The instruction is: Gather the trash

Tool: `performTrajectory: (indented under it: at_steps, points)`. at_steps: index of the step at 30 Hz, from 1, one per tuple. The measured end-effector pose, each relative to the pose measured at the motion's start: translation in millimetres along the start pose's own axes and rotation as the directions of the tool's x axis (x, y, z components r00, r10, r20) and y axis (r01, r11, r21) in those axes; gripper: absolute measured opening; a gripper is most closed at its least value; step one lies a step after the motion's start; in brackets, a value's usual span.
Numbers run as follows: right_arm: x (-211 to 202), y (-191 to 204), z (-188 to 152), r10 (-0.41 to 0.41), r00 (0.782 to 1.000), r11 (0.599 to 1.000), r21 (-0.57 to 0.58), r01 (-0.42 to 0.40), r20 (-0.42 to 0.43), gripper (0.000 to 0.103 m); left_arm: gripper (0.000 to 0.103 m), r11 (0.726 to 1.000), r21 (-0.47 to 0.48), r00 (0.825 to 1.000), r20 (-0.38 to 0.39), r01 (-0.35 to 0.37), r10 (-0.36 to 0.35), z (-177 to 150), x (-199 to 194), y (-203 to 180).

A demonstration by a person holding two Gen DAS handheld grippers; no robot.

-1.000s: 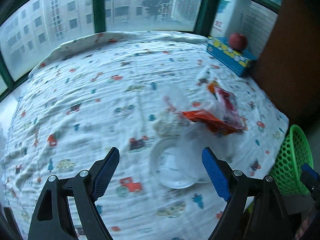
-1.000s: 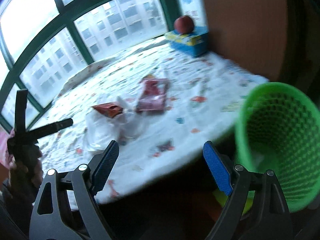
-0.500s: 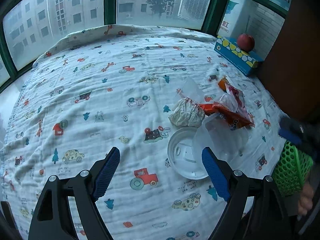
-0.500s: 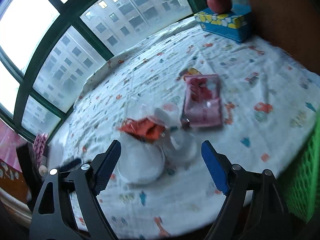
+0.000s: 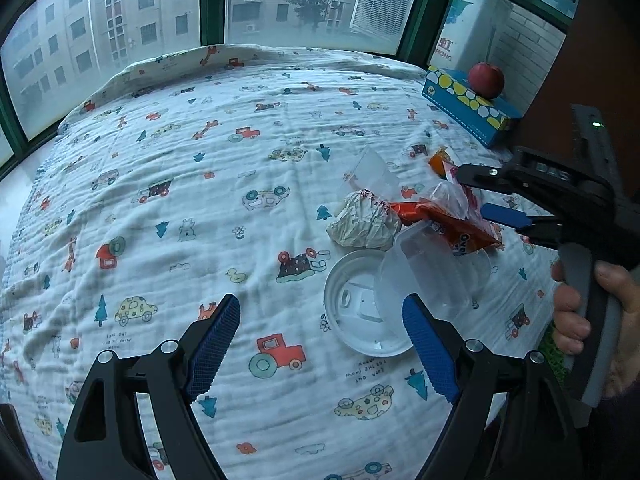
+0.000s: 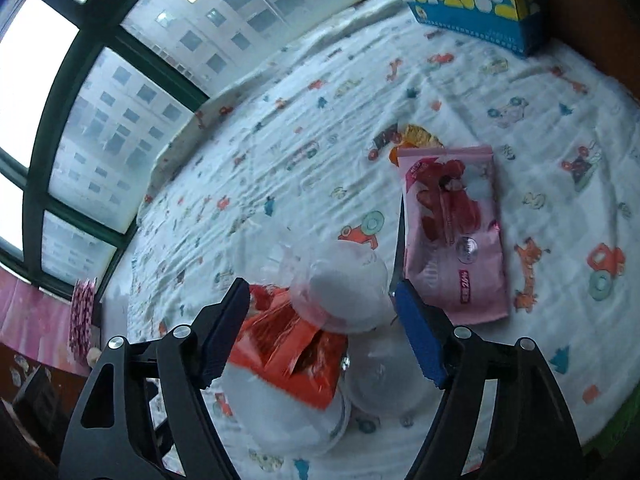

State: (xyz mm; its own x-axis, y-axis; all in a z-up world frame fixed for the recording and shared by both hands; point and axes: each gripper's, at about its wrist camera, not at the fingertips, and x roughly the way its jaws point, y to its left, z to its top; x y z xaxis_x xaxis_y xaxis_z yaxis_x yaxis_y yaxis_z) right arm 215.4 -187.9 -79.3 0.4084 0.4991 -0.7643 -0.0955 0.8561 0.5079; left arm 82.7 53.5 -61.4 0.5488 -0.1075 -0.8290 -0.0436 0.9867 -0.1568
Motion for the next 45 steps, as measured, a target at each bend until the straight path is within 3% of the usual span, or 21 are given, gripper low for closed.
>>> performTrajectory:
  at_steps: [8,10,13,21,31,45]
  points:
    - [25,-6,4,-0.028,0.999,0.999,0.032,0.030,-0.047,0.064,0.080,1.000,0.020,1.000,0.002,0.016,-0.016,2,0,-4]
    - [28,-10,4,-0.024,0.998,0.999,0.045,0.026,-0.056,0.056,0.080,0.999,0.032,1.000,0.006,0.019,-0.019,4,0,-7]
    - [26,-13,4,-0.011,0.999,0.998,0.059,0.014,-0.048,0.056,0.080,0.998,0.062,1.000,0.018,0.023,-0.024,9,-1,-14]
    - [-14,-20,3,0.060,0.998,0.996,0.062,-0.061,0.008,0.056,0.081,0.985,0.162,0.998,0.033,0.052,-0.058,17,4,-41]
    - [-81,-26,-4,0.096,0.986,0.993,0.061,-0.105,0.136,0.056,0.084,0.943,0.330,0.997,0.038,0.048,-0.064,26,30,-91]
    - [-125,-51,-36,0.084,0.976,0.990,0.091,-0.104,0.200,0.056,0.088,0.933,0.358,1.000,0.001,0.017,-0.019,39,75,-115]
